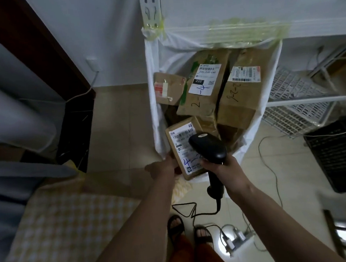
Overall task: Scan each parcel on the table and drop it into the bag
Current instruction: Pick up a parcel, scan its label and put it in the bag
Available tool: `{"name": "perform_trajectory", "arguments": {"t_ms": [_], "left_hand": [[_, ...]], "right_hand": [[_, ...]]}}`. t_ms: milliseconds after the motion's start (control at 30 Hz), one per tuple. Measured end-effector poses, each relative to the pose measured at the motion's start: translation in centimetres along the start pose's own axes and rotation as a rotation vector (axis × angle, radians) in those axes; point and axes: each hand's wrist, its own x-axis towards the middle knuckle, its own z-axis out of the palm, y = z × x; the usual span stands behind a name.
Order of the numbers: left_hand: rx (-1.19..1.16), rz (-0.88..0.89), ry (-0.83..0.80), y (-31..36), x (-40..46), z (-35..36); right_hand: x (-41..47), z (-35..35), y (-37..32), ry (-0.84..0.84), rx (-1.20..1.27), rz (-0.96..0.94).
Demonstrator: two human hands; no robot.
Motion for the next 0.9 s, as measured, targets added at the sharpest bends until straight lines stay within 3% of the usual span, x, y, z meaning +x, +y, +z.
{"name": "perform_trajectory", "arguments": {"t_ms": [67,133,233,333,400,467,567,700,800,900], "left_hand": [[0.071,-0.021,-0.028,0.1,0.4,0.0],[0.296,0.007,-0.06,0.0,0.7,0.0],[0.71,0.267,-0.088,-0.7,0.0,-0.6],[0.849,0.42,-0.116,-1.3,-1.7,-2.0],[0.837,0.464,-0.087,-1.7,-2.3,-2.8],[0.684,0.431,-0.073,-2.2,-2.3,-3.1],[0.573,0.362,-0.048,-2.2,-1.7,-3.4],[0.594,0.419,-0.082,-2.4,-1.2,-3.3],[0.603,0.459,-0.134,-2.9,-1.8,-2.8],[0.59,0.463,-0.155,-3.4,-2.5,-2.4]], "right_hand": [[0.2,-0.1,0.3,-0.01,-0.002,-0.015],[0.4,-0.1,0.3,-0.011,-0.005,-0.028],[1.2,-0.1,-0.1,-0.001,-0.006,-0.054],[2.2,-0.5,-1.1,-0.016,0.013,-0.091],[3.0,-0.9,-1.5,-0.015,-0.029,-0.126],[3.6,-0.6,-1.7,-0.011,-0.153,-0.193],[3.6,0.6,-1.6,-0.033,-0.471,-0.353],[3.1,2.0,-1.1,-0.061,-0.853,-0.459],[3.5,2.1,-0.6,-0.127,-0.91,-0.4],[4.8,1.7,-1.2,-0.189,-0.835,-0.165]]}}
